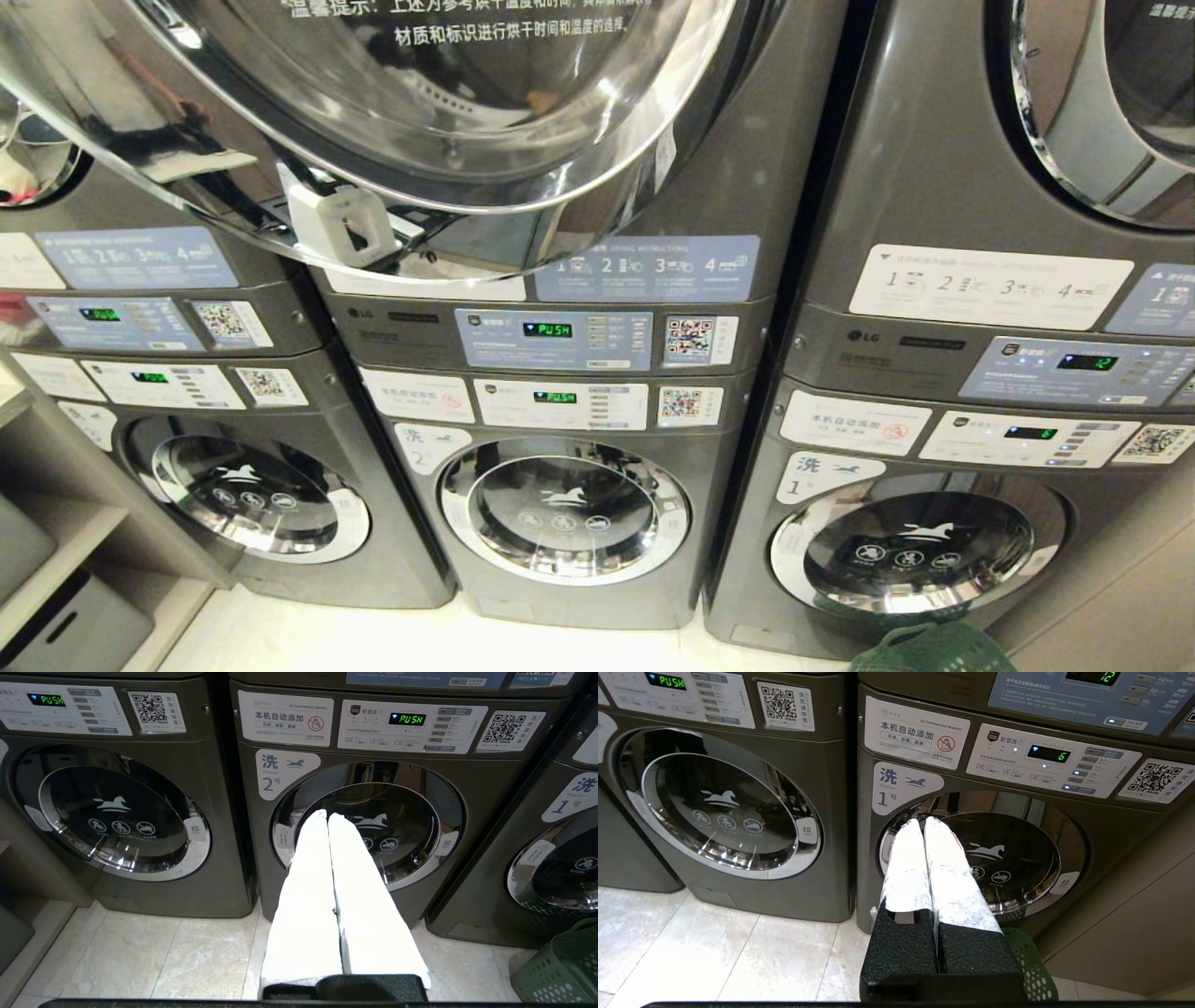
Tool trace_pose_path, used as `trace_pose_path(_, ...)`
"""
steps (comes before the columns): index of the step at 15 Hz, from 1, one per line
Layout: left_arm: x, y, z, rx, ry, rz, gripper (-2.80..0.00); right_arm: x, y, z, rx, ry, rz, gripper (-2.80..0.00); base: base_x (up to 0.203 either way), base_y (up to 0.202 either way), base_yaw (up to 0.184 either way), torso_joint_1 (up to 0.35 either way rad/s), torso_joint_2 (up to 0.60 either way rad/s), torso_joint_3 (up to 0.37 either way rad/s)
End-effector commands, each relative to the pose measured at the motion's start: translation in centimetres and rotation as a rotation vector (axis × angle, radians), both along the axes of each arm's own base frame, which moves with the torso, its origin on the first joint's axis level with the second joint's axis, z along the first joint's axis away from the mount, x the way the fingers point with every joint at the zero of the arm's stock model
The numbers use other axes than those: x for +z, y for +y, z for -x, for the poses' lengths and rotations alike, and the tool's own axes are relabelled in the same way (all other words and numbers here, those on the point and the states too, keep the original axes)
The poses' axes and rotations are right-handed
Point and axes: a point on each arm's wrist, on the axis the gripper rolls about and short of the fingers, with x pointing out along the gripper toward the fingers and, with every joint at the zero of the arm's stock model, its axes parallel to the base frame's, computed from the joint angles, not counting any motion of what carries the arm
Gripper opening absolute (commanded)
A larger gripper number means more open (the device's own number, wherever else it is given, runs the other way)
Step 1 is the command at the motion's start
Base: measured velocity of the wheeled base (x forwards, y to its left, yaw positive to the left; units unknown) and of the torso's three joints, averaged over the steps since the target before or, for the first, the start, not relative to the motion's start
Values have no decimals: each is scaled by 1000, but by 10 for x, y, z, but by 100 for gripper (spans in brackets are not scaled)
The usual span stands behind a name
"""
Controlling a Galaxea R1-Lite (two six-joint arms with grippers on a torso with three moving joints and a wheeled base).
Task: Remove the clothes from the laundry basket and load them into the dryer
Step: Close the dryer
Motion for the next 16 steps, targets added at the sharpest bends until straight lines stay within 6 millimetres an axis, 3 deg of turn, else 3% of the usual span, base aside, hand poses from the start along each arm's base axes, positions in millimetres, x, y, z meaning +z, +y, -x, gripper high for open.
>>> trace_pose_path(1, 0, 0, 0, 1, -2, 0, -280, 0, 0, 0, 0, -1, 1, -280, 0, 0, 0, 0, 0, 0)
trace_pose_path(9, 0, 0, 0, -1, -4, -3, -280, 0, 0, 0, -6, -3, -5, -280, 0, 0, 0, 0, 0, 0)
trace_pose_path(16, 0, 0, 0, -1, -4, -3, -280, 0, 0, 0, -6, -3, -6, -280, 0, 121, 0, 4, 2, 2)
